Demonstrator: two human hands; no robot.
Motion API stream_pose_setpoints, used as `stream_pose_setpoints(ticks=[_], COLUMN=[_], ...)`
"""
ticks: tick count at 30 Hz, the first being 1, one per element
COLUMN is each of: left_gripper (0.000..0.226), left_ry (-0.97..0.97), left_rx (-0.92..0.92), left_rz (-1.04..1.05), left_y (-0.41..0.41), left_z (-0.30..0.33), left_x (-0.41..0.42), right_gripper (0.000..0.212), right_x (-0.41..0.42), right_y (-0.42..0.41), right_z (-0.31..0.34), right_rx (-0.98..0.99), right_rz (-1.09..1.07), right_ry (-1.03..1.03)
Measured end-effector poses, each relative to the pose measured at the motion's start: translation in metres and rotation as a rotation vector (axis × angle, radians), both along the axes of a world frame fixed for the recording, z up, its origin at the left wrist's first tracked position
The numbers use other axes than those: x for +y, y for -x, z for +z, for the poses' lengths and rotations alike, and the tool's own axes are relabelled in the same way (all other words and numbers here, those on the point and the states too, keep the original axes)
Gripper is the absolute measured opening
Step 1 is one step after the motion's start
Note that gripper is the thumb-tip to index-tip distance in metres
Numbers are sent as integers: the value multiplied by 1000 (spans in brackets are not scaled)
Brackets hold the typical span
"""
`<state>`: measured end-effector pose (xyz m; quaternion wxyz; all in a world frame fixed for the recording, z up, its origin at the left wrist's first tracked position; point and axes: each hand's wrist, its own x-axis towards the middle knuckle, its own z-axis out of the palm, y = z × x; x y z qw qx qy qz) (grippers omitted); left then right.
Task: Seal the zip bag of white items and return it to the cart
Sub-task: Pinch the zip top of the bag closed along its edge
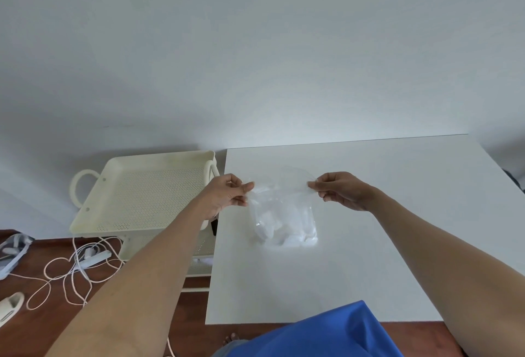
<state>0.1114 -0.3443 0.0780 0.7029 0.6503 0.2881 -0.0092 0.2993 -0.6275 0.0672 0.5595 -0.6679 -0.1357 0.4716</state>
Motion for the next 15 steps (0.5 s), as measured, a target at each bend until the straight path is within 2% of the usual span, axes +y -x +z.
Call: stream_pose_setpoints(ticks=[9,15], left_gripper=[44,39], left_ry=[-361,-356], left_rx=[-26,-35], left_rz=[149,187], left_y=[-15,-12], left_z=[15,15], left_x=[-9,-12], right_gripper=[32,29], right_x=[23,31], right_y=[5,4], right_z=[13,23], right_rx=[-259,-383], right_rz=[-96,-109], right_ry=[54,91])
